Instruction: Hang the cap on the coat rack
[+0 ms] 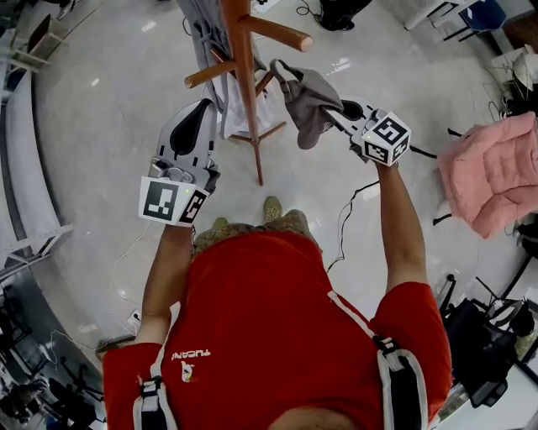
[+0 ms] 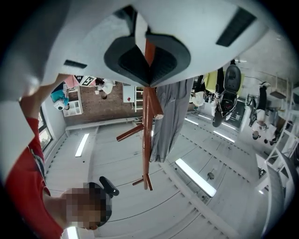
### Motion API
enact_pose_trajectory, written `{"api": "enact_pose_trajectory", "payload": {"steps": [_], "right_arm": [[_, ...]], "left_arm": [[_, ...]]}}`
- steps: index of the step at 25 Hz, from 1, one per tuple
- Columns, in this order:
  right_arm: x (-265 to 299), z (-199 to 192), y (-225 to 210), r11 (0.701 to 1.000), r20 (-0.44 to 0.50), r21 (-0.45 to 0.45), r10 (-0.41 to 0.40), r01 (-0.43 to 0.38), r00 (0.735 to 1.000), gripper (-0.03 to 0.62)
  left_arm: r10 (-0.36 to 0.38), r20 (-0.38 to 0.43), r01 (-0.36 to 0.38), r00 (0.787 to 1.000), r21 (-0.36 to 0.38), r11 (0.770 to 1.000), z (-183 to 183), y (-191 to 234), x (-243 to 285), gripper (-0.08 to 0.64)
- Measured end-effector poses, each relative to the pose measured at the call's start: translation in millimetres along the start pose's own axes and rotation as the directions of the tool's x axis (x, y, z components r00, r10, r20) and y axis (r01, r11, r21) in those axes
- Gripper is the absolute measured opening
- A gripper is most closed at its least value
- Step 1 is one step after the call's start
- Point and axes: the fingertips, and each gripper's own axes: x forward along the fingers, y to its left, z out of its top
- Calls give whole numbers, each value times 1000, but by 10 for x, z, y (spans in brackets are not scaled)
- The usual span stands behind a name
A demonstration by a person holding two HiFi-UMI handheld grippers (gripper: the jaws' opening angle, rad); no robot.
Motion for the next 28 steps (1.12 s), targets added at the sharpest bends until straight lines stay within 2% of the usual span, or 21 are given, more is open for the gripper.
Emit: {"api": "enact_pose_trajectory", "payload": {"steps": [7, 15, 20, 28], "right_arm": [[188, -246, -241, 982, -27, 77, 175, -173, 984, 37], [333, -425, -272, 949, -90, 89, 311, -303, 946, 37], [427, -612, -185, 948, -133, 63, 318, -312, 939, 37], [566, -931, 11, 961, -165, 45, 278, -275, 946, 38]], "left_arm": [[78, -34, -77, 996, 39, 996, -77, 39, 126, 9], [115, -59, -111, 992, 76, 991, -133, 58, 275, 9], [120, -66, -114, 991, 88, 990, -189, 32, 284, 9], [142, -74, -135, 987, 85, 987, -229, 4, 261, 9]]}}
